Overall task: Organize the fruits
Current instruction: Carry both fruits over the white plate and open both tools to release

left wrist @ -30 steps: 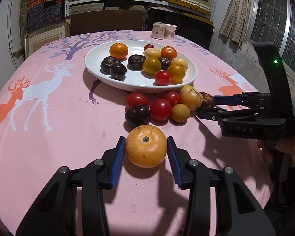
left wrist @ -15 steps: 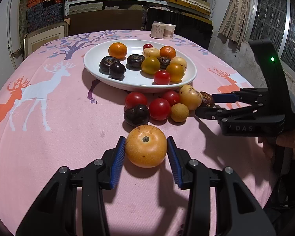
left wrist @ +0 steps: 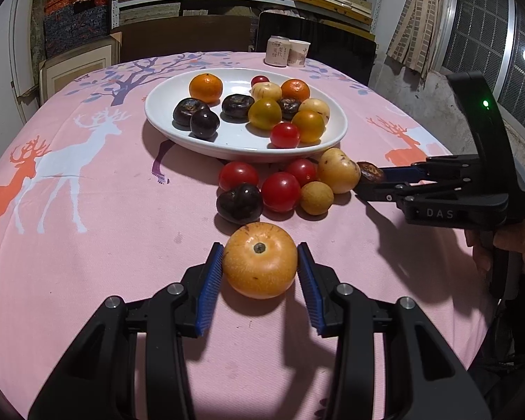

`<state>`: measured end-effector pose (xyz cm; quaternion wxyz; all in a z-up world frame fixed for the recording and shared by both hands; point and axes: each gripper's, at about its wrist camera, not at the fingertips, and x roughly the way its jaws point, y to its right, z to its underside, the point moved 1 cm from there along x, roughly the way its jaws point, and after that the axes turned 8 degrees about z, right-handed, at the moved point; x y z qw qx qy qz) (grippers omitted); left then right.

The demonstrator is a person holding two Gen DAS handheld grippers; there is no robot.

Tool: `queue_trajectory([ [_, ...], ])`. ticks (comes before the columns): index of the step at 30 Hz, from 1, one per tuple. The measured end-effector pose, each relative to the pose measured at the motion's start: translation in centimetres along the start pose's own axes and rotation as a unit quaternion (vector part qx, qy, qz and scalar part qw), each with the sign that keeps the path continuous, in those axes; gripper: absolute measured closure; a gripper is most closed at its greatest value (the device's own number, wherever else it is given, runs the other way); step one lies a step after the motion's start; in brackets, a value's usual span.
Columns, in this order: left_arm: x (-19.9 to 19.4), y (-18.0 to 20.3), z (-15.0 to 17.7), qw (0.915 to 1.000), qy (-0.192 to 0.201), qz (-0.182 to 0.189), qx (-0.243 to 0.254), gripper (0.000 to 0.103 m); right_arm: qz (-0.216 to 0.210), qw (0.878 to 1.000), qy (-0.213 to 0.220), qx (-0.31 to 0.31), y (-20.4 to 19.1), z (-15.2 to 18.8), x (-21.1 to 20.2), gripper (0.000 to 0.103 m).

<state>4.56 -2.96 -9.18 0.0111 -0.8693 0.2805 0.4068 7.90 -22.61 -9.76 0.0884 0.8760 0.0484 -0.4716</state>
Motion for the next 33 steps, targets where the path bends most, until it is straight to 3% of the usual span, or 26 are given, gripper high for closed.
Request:
queue_trajectory([
  [6,0.1,0.1,0.0,1.0000,-0.001,0.000,0.001,0.061,0.005,1.000,-0.008,-0.025,-1.3,1.9,-1.5,0.061],
  [8,0.1,0.2,0.0,1.0000,-0.002,0.001,0.003,0.061,0.016,0.999,-0.003,-0.028,-1.4,2.1,-1.6,0.055],
  [12,0.2,0.1,0.0,1.0000,-0.001,0.001,0.000,0.061,0.015,1.000,0.002,-0.019,-1.3,1.6,-1.2,0.054],
  [15,0.3,0.1,0.0,1.0000,-0.002,0.000,0.000,0.061,0.000,1.000,-0.001,-0.004,-1.1,1.0,-0.7,0.054],
  [16,0.3,0.1,0.0,1.0000,-0.003,0.000,0.000,0.061,-0.002,1.000,-0.002,-0.002,-1.1,0.9,-0.6,0.061],
  [33,-0.5,-0.2,0.1,0.9999,0.011,-0.007,0.000,0.061,-0.056,0.997,0.033,0.049,0.4,3.6,-4.9,0.061],
])
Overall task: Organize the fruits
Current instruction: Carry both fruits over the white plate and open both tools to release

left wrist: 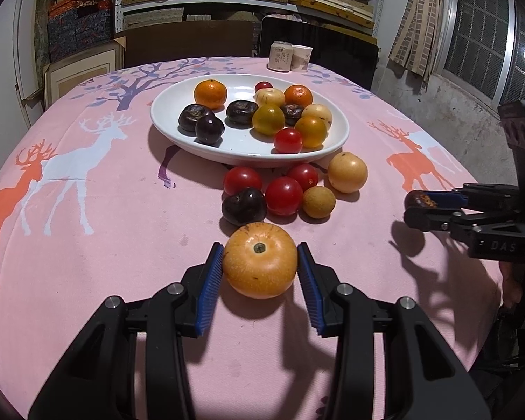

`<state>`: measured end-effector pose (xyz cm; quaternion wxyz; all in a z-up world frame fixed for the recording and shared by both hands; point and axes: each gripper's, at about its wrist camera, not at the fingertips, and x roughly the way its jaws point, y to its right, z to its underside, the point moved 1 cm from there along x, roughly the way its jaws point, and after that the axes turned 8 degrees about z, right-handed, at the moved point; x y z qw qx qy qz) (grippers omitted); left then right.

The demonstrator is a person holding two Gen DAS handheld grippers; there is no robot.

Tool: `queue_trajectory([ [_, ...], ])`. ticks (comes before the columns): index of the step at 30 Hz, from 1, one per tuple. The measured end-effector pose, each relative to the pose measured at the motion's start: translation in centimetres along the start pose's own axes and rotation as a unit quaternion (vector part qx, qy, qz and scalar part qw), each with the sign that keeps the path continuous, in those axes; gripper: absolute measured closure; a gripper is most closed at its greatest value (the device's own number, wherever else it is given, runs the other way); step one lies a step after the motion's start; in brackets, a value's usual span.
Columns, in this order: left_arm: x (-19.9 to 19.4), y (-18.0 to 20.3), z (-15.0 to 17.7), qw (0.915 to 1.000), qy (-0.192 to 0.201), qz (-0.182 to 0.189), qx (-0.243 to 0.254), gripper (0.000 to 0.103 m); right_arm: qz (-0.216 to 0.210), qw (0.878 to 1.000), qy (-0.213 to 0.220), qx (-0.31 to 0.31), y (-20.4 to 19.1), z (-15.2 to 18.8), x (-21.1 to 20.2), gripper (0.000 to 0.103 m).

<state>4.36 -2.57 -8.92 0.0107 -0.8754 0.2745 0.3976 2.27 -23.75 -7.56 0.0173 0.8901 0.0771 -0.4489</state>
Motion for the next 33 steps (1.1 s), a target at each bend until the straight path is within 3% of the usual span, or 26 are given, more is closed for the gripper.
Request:
queue_trajectory([
  [9,-1.4,-0.6,-2.5,0.9999,0.009,0.006,0.007,0.061,-0.035,0.998,0.039,0.035,1.6,-1.8,-2.9,0.061],
  [14,-0.3,-0.7,-6.5,0.9994,0.014,-0.003,0.032,0.061,-0.028,0.997,0.065,0.023,1.4,-6.1,-3.6,0.061],
  [18,2.6,-0.9,-9.3,0.9994,-0.005,0.006,0.034,0.061,-0.032,0.996,0.076,0.016,1.0,-10.4,-3.0,0.061],
  [24,7.0,-1.4,-11.0,0.9988,-0.037,0.008,0.032,0.061,-0.031,0.998,0.049,0.011,0.4,-15.9,1.9,0.061],
  [33,9.7,-2.6,-11.6,0.9982,-0.055,0.009,0.022,0.061,-0.028,0.999,0.015,0.010,-0.7,-18.1,9.7,0.061],
])
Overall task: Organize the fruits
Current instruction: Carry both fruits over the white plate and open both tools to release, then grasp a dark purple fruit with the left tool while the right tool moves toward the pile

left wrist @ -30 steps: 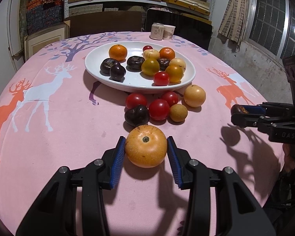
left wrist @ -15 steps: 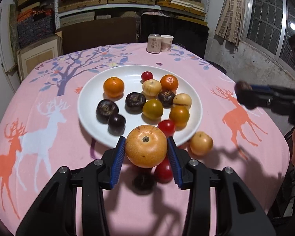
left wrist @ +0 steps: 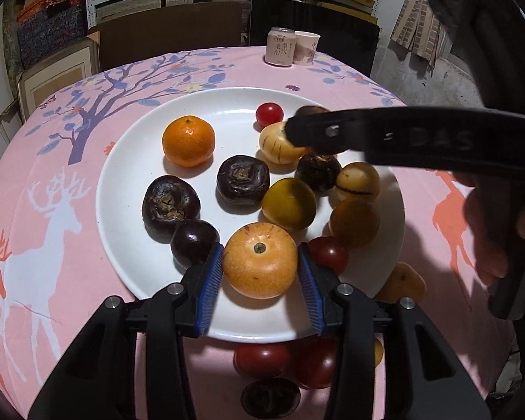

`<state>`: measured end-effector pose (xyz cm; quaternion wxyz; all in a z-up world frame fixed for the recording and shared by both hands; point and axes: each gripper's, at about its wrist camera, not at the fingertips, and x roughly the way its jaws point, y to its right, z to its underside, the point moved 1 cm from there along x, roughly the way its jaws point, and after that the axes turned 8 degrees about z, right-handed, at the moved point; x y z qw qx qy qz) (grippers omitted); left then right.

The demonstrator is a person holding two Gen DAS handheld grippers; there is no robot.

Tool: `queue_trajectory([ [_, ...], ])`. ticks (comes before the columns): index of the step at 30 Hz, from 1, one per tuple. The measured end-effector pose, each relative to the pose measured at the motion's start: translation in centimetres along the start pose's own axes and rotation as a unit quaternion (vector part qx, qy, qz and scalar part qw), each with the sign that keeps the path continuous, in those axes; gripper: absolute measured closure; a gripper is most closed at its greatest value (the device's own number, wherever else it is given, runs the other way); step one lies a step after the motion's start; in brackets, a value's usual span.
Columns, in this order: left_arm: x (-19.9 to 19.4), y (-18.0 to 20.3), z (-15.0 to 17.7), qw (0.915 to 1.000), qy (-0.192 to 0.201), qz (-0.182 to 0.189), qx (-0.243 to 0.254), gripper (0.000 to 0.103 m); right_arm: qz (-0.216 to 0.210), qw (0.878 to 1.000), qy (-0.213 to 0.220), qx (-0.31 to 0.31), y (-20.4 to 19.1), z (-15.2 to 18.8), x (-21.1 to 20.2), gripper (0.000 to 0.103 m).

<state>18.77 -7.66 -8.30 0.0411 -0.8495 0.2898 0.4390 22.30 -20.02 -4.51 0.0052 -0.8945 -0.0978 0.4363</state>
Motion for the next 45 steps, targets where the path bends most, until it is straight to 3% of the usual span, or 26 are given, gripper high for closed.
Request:
queue_trajectory([
  [2,0.1,0.0,-0.1,1.0000,0.002,0.001,0.000,0.059,0.001,1.000,0.001,-0.003,-0.2,0.0,0.6,0.058],
  [4,-0.3,0.0,-0.1,1.0000,0.007,0.003,-0.001,0.052,0.006,1.000,0.011,-0.006,-0.5,0.2,0.2,0.040],
  [5,-0.6,0.0,0.0,0.9999,0.010,0.001,-0.001,0.050,0.012,1.000,0.019,-0.007,-0.5,0.4,-0.3,0.038],
  [10,-4.4,0.7,1.2,0.9987,0.050,-0.007,0.010,0.032,0.010,0.999,0.039,0.012,-0.1,2.1,-3.8,0.037],
  [15,-8.1,0.7,4.9,0.9981,0.059,-0.007,0.014,0.017,0.009,0.998,0.059,0.029,0.0,7.1,-7.9,0.034],
  [17,-8.7,0.5,6.5,0.9984,0.054,-0.009,0.014,0.016,0.018,0.996,0.069,0.050,0.2,10.1,-8.7,0.034],
  [22,-7.1,0.5,9.0,0.9991,0.023,-0.030,0.020,0.016,-0.009,0.993,0.065,0.102,0.4,15.9,-9.5,0.034],
  [26,-6.1,0.5,9.1,0.9991,0.009,-0.040,0.013,0.016,-0.025,0.989,0.048,0.135,0.6,17.8,-9.9,0.034],
  [30,-5.4,0.7,8.4,0.9982,0.005,-0.057,0.016,0.016,-0.019,0.990,0.056,0.126,-0.2,18.4,-11.0,0.034],
  [32,-4.8,0.8,8.2,0.9986,-0.006,-0.050,0.016,0.030,-0.014,0.991,0.064,0.121,-0.5,18.5,-11.5,0.034],
  [33,-4.4,0.8,8.2,0.9988,-0.017,-0.044,0.017,0.045,-0.012,0.991,0.067,0.117,-0.5,18.5,-11.7,0.034],
  [34,-4.0,0.9,8.2,0.9989,-0.024,-0.036,0.016,0.052,-0.007,0.991,0.069,0.114,-0.6,18.5,-11.7,0.034],
  [38,-3.8,1.0,8.1,0.9992,-0.026,-0.026,0.014,0.054,-0.006,0.991,0.067,0.114,-0.6,18.6,-11.6,0.034],
  [43,-4.1,1.1,8.0,0.9998,-0.017,-0.004,0.014,0.071,-0.007,0.992,0.059,0.111,-0.9,18.7,-11.1,0.034],
  [45,-4.3,1.3,8.0,0.9998,-0.010,-0.003,0.015,0.072,-0.005,0.993,0.057,0.105,-1.1,18.7,-10.9,0.034],
])
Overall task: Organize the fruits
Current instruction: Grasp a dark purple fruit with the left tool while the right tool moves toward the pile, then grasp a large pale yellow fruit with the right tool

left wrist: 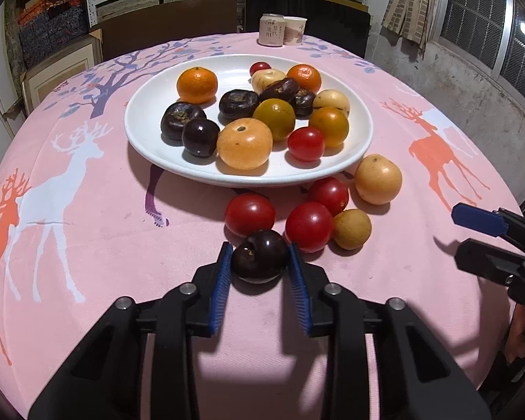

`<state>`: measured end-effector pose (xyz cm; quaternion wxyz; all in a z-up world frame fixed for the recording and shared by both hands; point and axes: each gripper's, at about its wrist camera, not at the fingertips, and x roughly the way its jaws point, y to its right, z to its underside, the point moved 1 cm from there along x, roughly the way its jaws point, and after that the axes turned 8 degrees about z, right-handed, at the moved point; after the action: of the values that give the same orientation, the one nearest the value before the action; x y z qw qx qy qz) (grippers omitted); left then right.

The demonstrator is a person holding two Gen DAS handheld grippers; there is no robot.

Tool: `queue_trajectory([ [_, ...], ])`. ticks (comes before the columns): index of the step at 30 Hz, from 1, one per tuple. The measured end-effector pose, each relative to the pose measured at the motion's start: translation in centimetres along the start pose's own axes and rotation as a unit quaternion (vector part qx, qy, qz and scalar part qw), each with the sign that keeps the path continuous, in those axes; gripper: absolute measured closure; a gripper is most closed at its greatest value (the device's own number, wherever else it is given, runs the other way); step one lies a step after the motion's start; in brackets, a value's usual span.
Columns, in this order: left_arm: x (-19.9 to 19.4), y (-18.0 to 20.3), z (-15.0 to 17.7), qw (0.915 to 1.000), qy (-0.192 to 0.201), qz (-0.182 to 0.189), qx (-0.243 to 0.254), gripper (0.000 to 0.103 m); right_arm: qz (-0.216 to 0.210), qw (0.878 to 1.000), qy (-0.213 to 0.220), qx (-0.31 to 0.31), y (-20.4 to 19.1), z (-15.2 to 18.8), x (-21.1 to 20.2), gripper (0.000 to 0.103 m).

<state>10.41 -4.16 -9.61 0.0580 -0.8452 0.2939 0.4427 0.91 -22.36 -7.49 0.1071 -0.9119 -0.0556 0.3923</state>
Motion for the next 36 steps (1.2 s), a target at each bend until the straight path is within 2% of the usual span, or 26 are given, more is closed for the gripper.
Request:
queue_trajectory([
  [7,-1.0,0.4,0.1,0.9997,0.021,0.003,0.006,0.072,0.007,1.000,-0.005,-0.002,0.0,0.1,0.3,0.034],
  [16,-1.5,1.0,1.7,0.9999,0.012,0.010,0.006,0.072,0.022,0.999,-0.009,-0.023,-0.4,-0.9,0.9,0.034],
  [22,-1.7,0.1,2.3,0.9997,0.015,0.015,-0.015,0.072,0.059,0.997,-0.017,-0.044,-0.1,-3.1,3.1,0.034],
  [36,-1.5,-0.1,2.2,0.9994,0.013,0.022,-0.023,0.072,0.075,0.993,-0.042,-0.082,-1.7,-4.9,6.8,0.040],
])
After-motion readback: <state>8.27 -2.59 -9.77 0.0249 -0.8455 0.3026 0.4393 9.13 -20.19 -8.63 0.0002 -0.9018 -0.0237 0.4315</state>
